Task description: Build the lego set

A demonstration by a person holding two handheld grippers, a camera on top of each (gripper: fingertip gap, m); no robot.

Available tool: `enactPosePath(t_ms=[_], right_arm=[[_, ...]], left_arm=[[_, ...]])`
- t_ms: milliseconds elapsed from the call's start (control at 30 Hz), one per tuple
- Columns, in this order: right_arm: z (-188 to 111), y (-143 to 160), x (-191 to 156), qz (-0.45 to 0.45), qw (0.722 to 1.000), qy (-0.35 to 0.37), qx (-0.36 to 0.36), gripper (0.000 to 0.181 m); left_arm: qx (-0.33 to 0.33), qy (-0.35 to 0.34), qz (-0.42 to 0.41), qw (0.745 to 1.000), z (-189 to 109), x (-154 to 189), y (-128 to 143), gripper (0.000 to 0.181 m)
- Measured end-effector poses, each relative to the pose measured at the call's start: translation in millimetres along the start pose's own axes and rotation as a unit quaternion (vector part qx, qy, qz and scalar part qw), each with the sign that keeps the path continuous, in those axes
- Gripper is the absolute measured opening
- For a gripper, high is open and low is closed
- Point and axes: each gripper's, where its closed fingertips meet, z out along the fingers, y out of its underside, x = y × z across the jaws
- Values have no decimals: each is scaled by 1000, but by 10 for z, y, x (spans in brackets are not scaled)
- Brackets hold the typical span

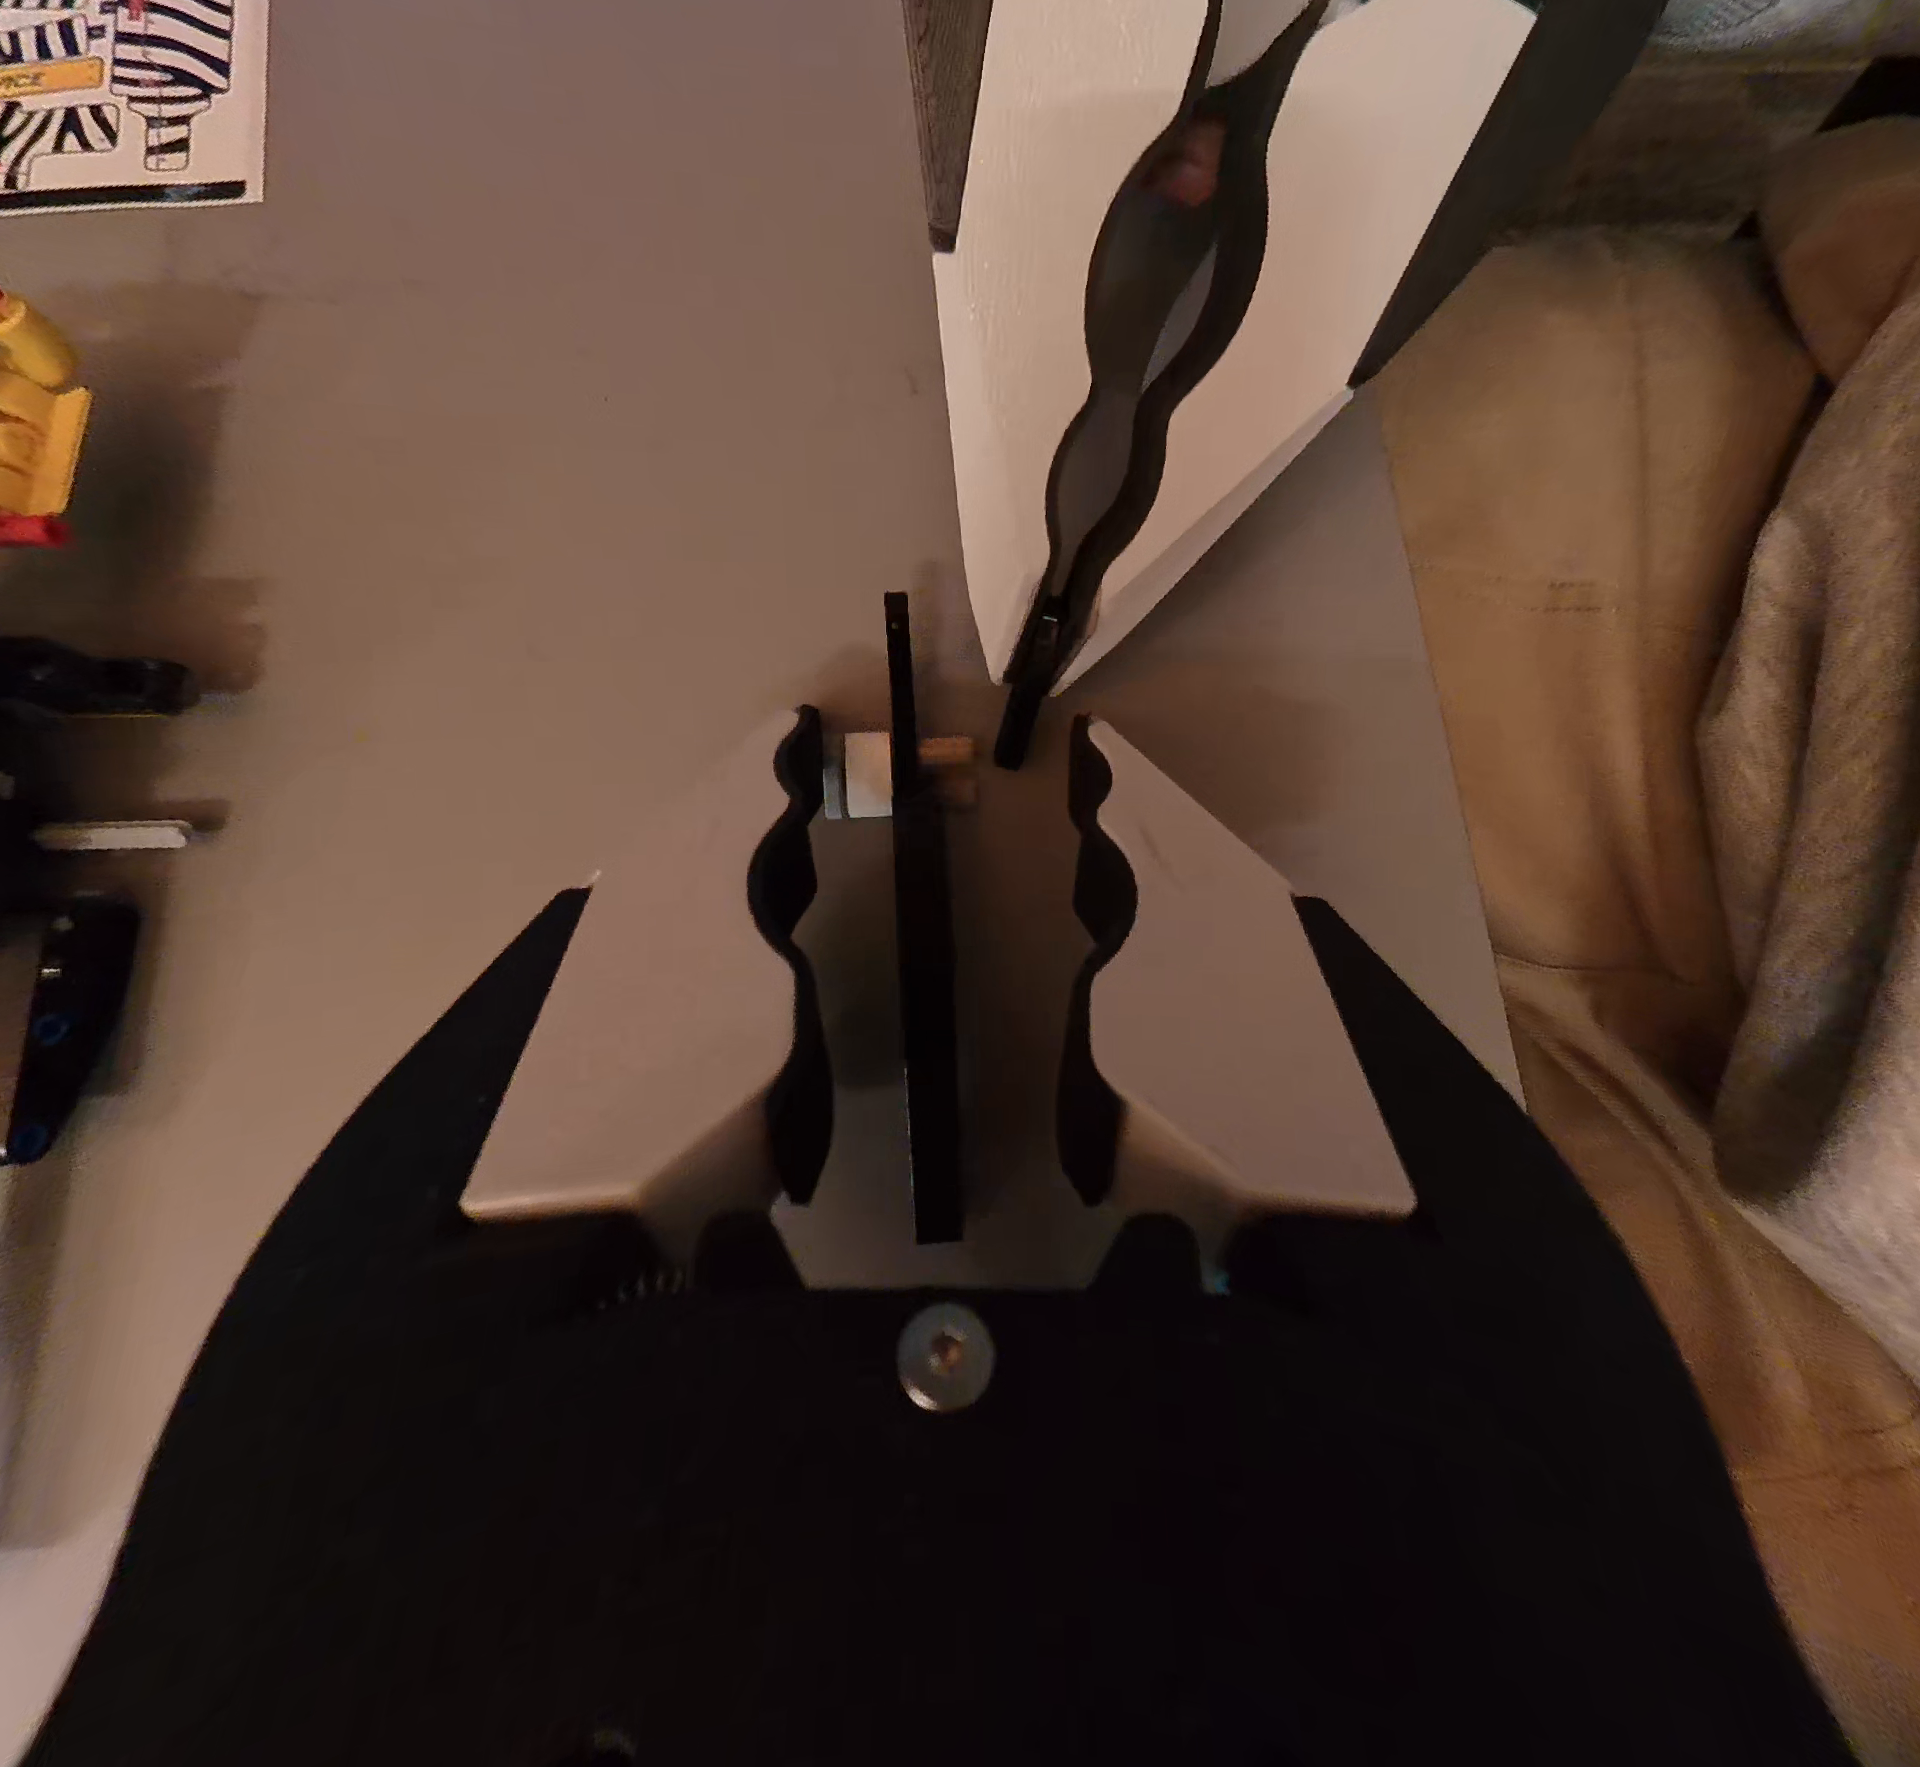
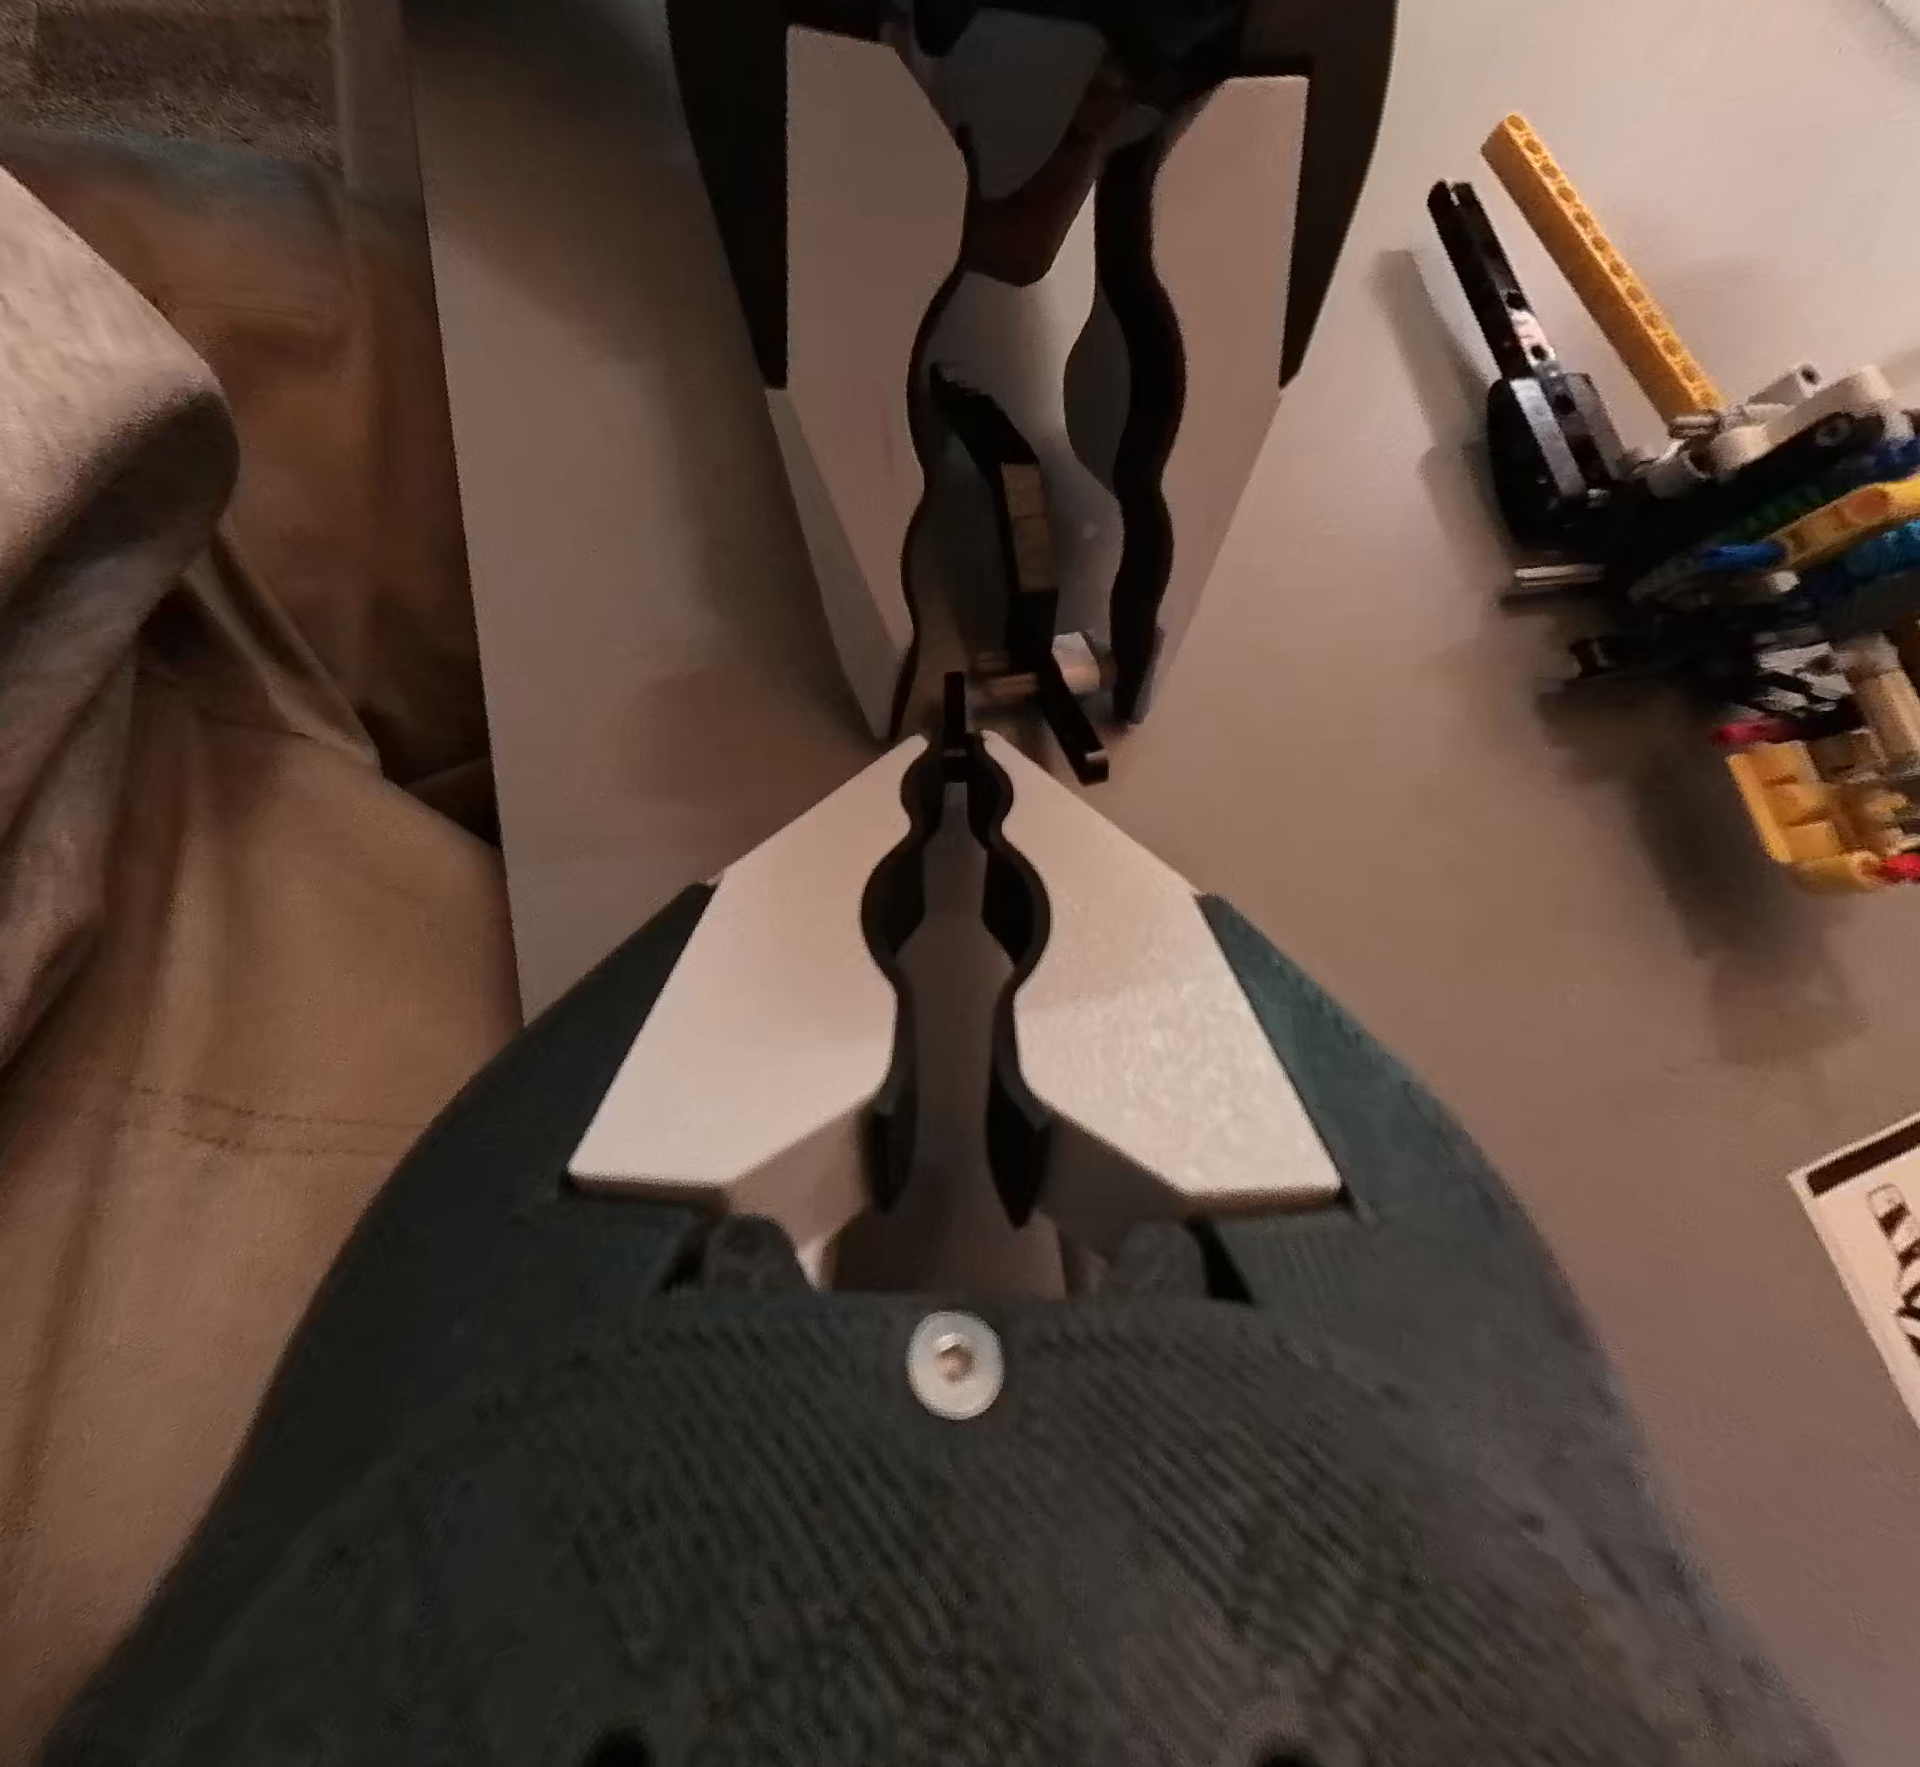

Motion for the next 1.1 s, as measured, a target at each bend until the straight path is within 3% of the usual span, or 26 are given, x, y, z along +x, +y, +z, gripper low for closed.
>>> enactPosePath(t_ms=[300,1100], right_arm=[[13,52,57,-94,995,32,-26,2],[26,53,101,-82,997,0,-15,2]], left_arm=[[-1,-23,4,1000,-15,-34,14,52],[-1,-37,-4,999,-9,-56,8,38]])
